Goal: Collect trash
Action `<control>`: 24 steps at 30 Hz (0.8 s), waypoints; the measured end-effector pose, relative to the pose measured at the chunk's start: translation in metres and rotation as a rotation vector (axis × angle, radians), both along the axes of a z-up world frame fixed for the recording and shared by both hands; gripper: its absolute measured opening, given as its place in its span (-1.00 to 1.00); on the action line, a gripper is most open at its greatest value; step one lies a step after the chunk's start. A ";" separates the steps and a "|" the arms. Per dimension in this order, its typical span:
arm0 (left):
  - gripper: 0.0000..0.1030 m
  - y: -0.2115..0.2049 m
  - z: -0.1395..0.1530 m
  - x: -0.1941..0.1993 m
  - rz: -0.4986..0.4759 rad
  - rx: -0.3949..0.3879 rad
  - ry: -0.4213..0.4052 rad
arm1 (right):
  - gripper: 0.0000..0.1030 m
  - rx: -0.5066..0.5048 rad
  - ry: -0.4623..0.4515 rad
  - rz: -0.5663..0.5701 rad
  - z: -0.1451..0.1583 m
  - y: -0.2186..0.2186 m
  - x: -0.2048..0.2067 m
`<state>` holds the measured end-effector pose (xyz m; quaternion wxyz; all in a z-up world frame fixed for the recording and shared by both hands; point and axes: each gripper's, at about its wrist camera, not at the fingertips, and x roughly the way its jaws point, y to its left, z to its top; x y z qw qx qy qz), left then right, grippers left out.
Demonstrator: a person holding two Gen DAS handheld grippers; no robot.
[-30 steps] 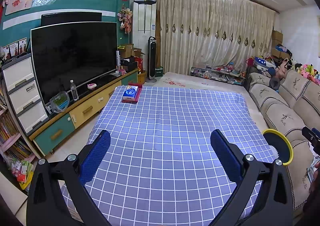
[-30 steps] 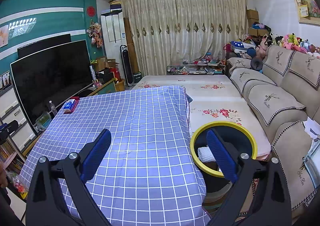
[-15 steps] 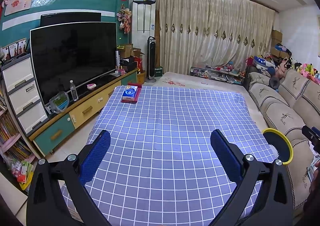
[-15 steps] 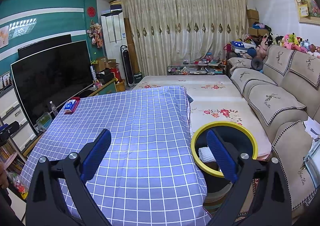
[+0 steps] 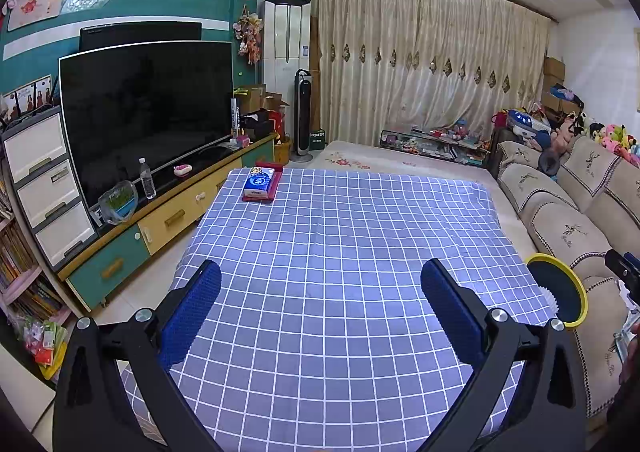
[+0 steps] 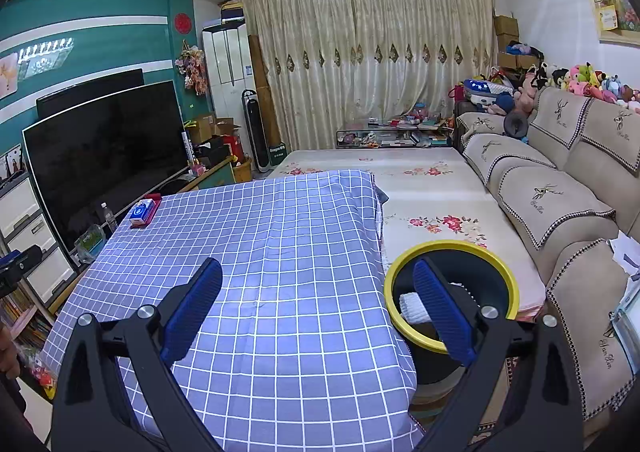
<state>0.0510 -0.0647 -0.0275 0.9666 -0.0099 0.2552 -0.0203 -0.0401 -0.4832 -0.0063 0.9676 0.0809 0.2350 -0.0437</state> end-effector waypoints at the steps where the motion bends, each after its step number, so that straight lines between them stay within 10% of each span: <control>1: 0.91 0.000 0.000 0.000 -0.001 -0.001 0.001 | 0.78 0.000 0.000 0.000 0.000 0.000 0.000; 24: 0.91 -0.003 -0.013 0.007 -0.019 -0.008 0.024 | 0.79 0.004 0.002 -0.002 -0.002 -0.001 0.001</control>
